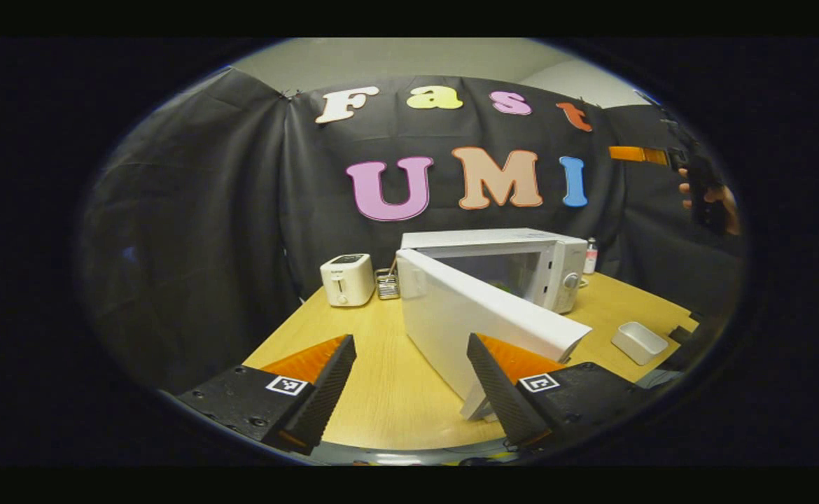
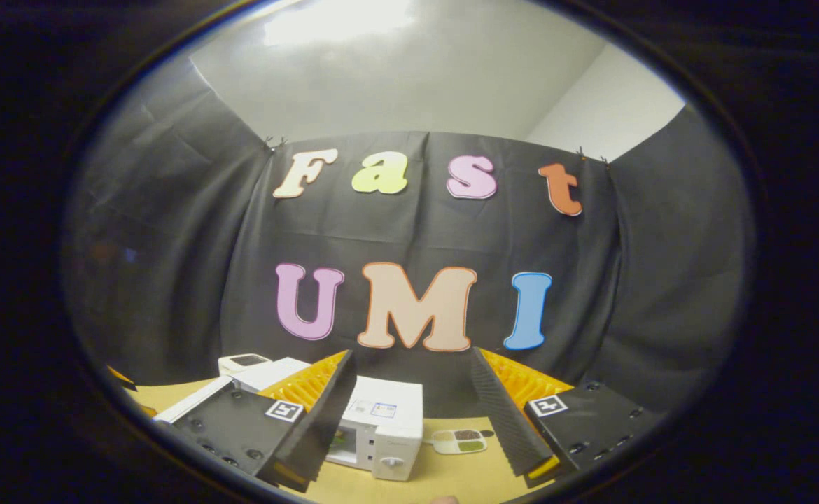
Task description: Open the microwave oven with the left hand, put the food in, and close the microwave oven.
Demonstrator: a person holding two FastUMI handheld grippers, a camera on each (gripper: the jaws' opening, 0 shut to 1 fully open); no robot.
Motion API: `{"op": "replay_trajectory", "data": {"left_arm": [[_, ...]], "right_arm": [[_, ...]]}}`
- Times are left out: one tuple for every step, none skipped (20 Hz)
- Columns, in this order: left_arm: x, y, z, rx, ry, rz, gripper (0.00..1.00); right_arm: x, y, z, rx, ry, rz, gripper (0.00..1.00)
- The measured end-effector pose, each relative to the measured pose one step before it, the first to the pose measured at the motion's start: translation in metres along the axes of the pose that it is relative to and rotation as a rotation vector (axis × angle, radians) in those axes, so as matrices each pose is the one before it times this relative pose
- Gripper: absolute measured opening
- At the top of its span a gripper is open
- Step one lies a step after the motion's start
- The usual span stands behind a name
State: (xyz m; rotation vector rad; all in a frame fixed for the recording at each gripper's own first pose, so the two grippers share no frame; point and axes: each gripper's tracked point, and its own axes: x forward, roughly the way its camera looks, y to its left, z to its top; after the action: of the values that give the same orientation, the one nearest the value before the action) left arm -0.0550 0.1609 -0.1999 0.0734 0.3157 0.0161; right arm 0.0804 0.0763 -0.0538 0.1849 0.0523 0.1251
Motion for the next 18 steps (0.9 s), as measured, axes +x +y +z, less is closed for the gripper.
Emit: {"op": "replay_trajectory", "data": {"left_arm": [[0.00309,-0.00306,0.00162,0.00891,-0.00823,-0.00322,0.97],[0.00346,-0.00234,0.00131,0.00765,-0.00042,-0.00288,0.94],[0.00265,-0.00286,0.00012,0.00294,-0.00244,-0.00676,0.93],[0.00229,-0.00446,0.00128,-0.00057,-0.00150,-0.00969,0.96],[0.00247,-0.00386,-0.00093,0.00135,-0.00162,-0.00762,0.93],[0.00237,-0.00364,0.00157,0.00104,-0.00623,-0.01421,0.90],[0.00309,-0.00591,0.00120,0.00009,-0.00644,-0.01243,0.88],[0.00272,-0.00365,-0.00034,0.00202,0.00280,-0.00718,0.87],[0.00270,-0.00362,-0.00118,-0.00105,0.00463,-0.00449,0.83],[0.00266,-0.00432,0.00129,-0.00023,-0.00153,-0.00961,0.78],[0.00182,-0.00639,0.00036,0.00366,-0.00316,-0.00963,0.70],[0.00342,-0.00546,0.00049,0.00859,0.00182,-0.00907,0.66],[0.00411,-0.00532,-0.00077,0.00944,0.00316,-0.01292,0.55],[0.00379,-0.00266,-0.00088,0.01230,-0.00245,-0.00173,0.50],[0.00365,-0.00464,0.00205,0.01131,0.00124,-0.01112,0.43],[0.00327,-0.00455,0.00079,0.00685,0.00189,-0.01161,0.39],[0.00233,-0.00401,-0.00184,0.00389,0.00708,-0.00599,0.35],[0.00333,-0.00511,0.00070,-0.00183,-0.00142,-0.01141,0.32]], "right_arm": [[-0.00040,-0.00551,0.00099,0.00515,0.00095,-0.00933,0.94],[0.00057,-0.00553,0.00233,0.00339,-0.00014,-0.01139,0.96],[-0.00088,-0.00573,0.00048,0.00327,-0.00014,-0.01121,0.96],[-0.00090,-0.00302,0.00354,0.00318,-0.00278,-0.00432,0.96],[0.00076,-0.00238,0.00218,0.00124,-0.00379,-0.00689,1.00],[0.00033,-0.00217,0.00117,0.00038,-0.00149,-0.00320,1.00],[0.00023,-0.00136,-0.00074,-0.00260,0.00020,-0.00066,1.00],[0.00019,-0.00044,-0.00111,-0.00766,0.00402,0.00125,0.96],[0.00014,-0.00233,-0.00036,-0.01059,0.00073,0.00147,0.96],[-0.00076,-0.00179,0.00078,-0.01150,-0.00194,-0.00180,0.96],[0.00089,-0.00123,0.00139,-0.00727,-0.00389,-0.00293,0.96],[-0.00076,-0.00027,0.00061,-0.00177,-0.00091,0.00089,0.96],[0.00086,-0.00009,-0.00201,-0.00061,0.00284,0.00472,0.96],[0.00078,0.00071,-0.00140,-0.00252,0.00515,0.00465,1.00],[0.00063,-0.00052,-0.00430,-0.00125,0.00950,0.00537,1.00],[-0.00033,-0.00100,-0.00193,0.00400,0.00634,0.00117,1.00],[0.00116,0.00005,0.00126,0.00515,0.00139,0.00051,0.96],[-0.00081,-0.00017,0.00189,0.00023,-0.00298,-0.00107,0.96]]}}
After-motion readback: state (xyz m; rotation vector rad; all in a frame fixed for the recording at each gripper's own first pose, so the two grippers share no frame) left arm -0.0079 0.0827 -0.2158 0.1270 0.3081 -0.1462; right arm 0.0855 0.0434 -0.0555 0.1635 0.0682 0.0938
